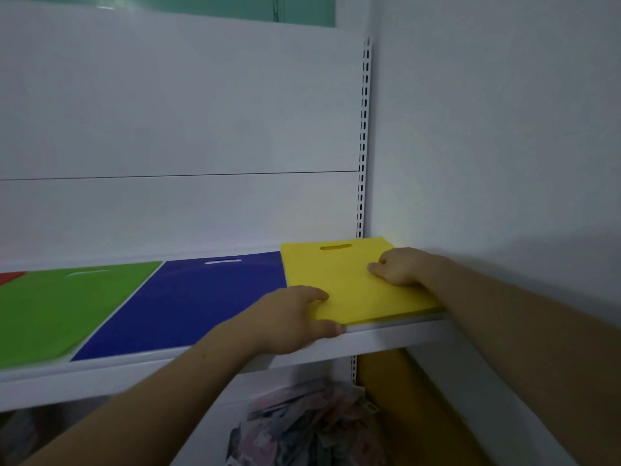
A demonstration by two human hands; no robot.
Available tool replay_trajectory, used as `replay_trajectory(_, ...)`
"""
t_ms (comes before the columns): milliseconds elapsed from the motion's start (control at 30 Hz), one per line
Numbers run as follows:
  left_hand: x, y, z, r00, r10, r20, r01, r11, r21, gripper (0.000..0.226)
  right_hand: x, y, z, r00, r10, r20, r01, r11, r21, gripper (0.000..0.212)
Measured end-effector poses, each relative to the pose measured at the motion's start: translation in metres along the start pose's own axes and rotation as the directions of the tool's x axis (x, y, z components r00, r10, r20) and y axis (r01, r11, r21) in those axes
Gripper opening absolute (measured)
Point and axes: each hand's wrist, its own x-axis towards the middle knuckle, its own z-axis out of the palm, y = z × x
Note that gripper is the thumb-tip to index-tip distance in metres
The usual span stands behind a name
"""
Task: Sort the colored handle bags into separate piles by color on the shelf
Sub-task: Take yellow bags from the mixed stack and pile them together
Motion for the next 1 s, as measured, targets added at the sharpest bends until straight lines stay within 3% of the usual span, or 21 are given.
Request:
replay_trajectory(467, 0.001, 0.007, 0.007, 0.999, -0.020, -0.037, 0.022, 0.999, 0.044, 0.066, 0.010, 0.005, 0.005, 0.999, -0.048, -0.017, 0.049, 0.997, 0.055, 0.065)
replay_trajectory(633, 0.000, 0.005, 0.003, 0.995, -0.074, -0.062, 0.073, 0.997, -0.016, 0.068, 0.009, 0.002, -0.003, 0.996, -0.064, -0.064, 0.066, 0.997, 0.039, 0.064)
replay_trajectory(1000, -0.044, -0.053, -0.041, 0.962, -0.162, -0.220, 0.151, 0.986, -0.066, 0.066, -0.018, -0.092, -0.035, 0.956, -0.218, -0.198, 0.238, 0.968, 0.080, 0.069)
